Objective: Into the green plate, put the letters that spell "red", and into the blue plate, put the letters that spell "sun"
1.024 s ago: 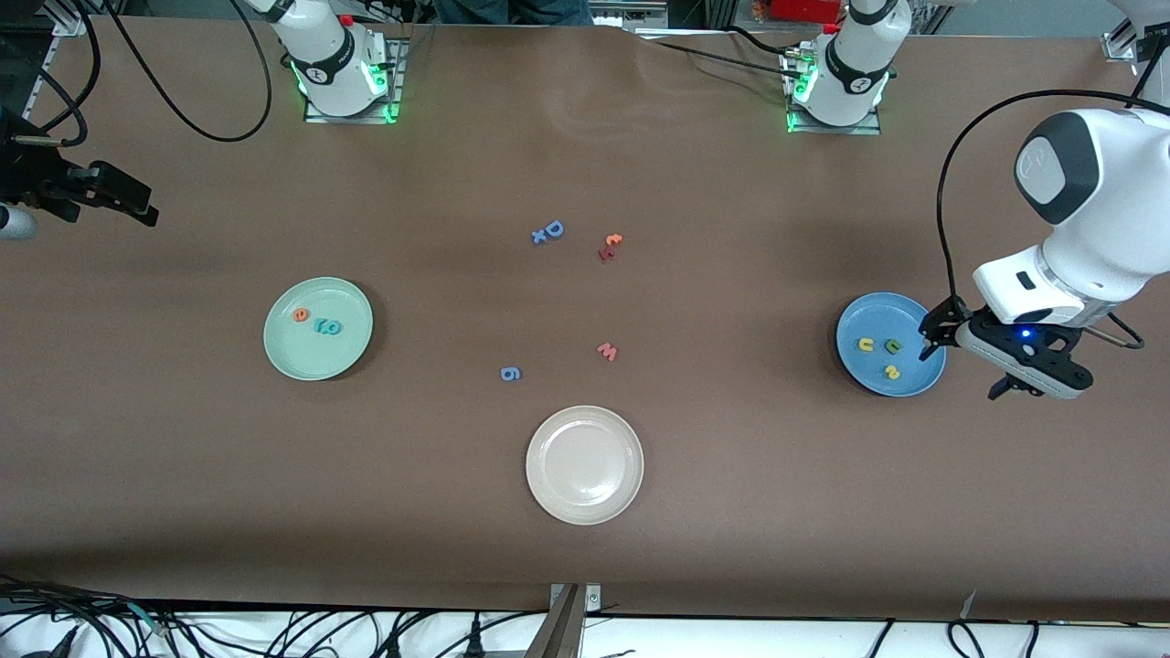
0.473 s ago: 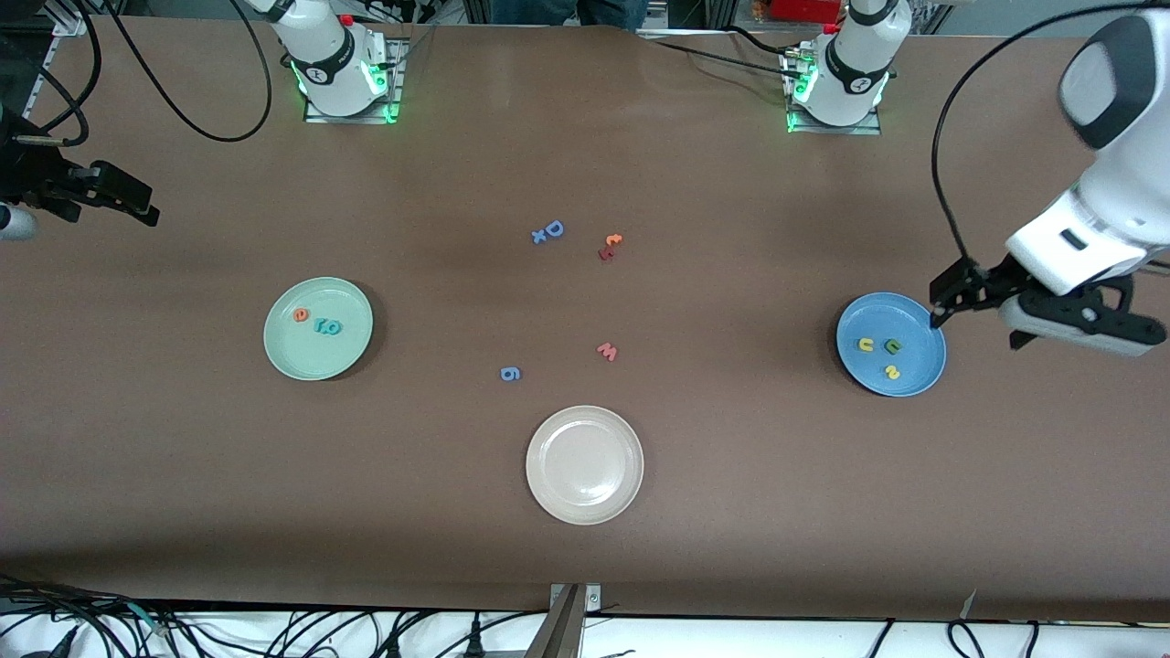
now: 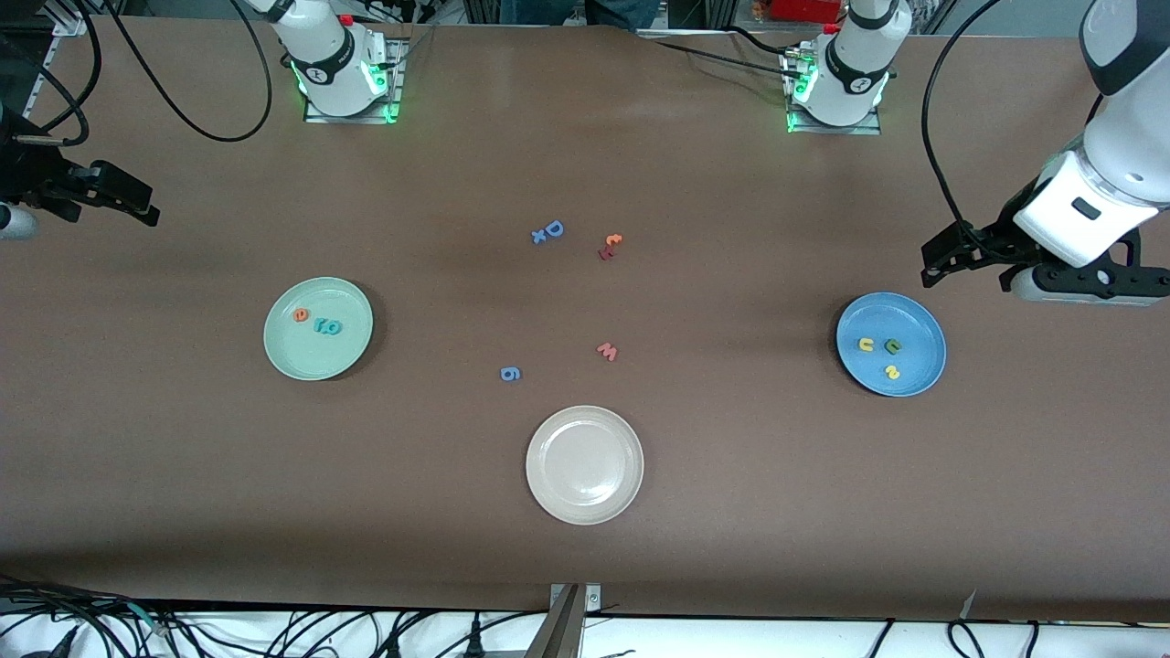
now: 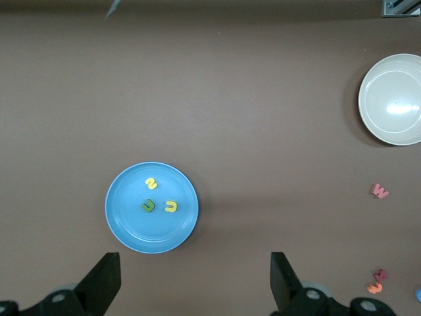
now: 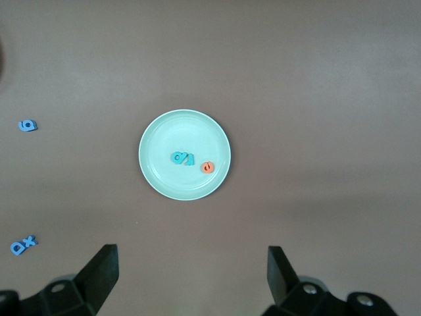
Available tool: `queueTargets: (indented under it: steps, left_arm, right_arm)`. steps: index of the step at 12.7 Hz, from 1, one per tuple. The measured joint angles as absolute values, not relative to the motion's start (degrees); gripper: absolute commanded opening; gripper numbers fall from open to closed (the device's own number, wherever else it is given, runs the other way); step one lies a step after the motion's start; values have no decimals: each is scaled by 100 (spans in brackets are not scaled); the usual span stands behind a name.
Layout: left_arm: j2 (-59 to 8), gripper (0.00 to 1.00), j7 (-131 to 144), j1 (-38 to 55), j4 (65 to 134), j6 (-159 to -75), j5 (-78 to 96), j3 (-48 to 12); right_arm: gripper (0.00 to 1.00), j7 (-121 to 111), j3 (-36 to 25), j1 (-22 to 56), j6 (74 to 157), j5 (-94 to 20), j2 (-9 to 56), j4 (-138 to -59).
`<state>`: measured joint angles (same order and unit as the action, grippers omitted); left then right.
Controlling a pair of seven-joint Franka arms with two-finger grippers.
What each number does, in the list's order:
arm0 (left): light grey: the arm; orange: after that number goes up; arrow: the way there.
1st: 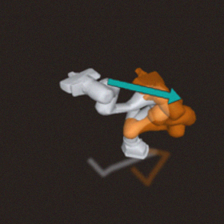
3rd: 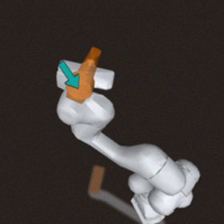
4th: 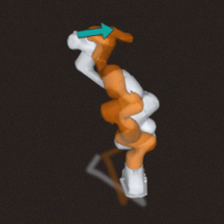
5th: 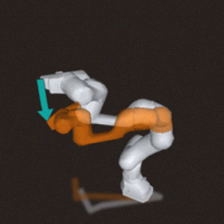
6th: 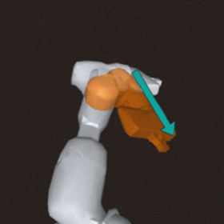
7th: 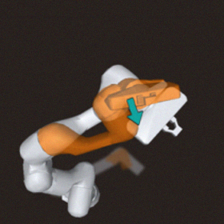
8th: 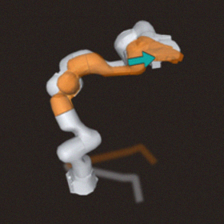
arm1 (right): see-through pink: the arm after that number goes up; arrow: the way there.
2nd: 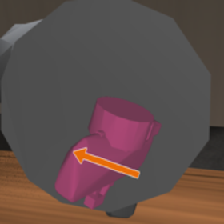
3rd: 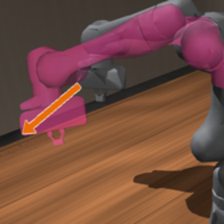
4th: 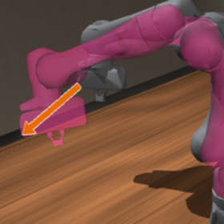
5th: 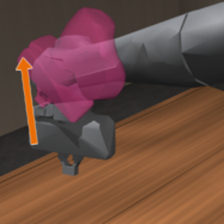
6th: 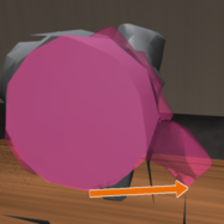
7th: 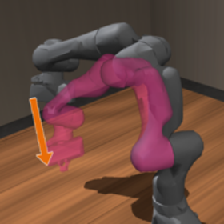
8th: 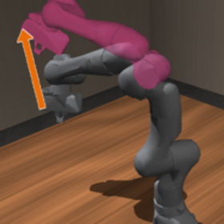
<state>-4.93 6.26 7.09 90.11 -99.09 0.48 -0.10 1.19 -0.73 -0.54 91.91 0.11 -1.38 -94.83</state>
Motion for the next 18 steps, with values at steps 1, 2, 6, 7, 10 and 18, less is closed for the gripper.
queueTargets:
  steps: [1, 2, 6, 7, 10, 18]
  left_arm:
    - [-410, 100, 639, 709, 9010, -9897, -65, -51]
    - [-317, 100, 639, 709, 9024, -9876, -115, -66]
    - [-87, 100, 651, 675, 9277, -9878, -17, -66]
    - [-75, 100, 651, 629, 9341, -9880, 97, -64]
    - [-75, 100, 629, 567, 9392, -9918, 145, 74]
    - [-75, 100, -50, 507, 9443, -10025, 146, 456]
  right_arm:
    - [100, 119, -72, -53, 9191, 11, -138, -9482]
    - [100, 119, -71, -53, 9191, 11, -138, -9482]
    - [100, 119, -69, -53, 9191, 11, -138, -9482]
    - [100, 118, -68, -52, 9191, 11, -138, -9482]
    - [100, 118, -66, -52, 9191, 11, -138, -9482]
    - [100, 118, -57, -51, 9191, 11, -138, -9482]
